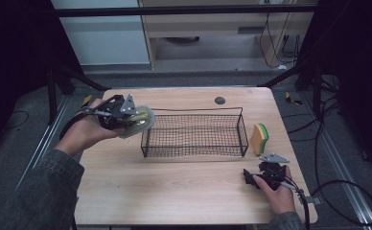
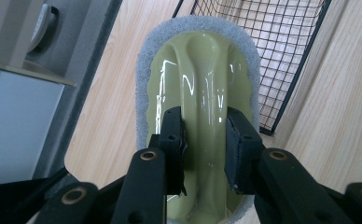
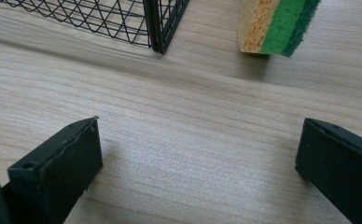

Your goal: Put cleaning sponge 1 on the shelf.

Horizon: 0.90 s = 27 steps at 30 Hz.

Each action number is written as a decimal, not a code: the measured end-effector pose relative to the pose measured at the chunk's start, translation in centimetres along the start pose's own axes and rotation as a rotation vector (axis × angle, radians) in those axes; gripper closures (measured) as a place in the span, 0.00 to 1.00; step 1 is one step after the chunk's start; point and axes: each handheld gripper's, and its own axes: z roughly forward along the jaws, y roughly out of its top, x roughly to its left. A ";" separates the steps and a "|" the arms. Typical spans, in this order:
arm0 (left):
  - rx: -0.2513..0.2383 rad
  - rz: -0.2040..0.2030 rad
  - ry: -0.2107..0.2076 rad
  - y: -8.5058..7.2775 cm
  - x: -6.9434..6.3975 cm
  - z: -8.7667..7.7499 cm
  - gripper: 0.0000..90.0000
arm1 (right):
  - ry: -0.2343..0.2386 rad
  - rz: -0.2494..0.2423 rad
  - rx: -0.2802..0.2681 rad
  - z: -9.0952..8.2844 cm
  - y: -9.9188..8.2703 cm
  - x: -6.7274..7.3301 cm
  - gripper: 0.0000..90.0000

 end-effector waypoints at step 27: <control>0.009 0.102 -0.014 4.2 -0.2 2.2 0.79 | 0.002 -0.007 -0.003 0.1 0.0 -0.1 0.01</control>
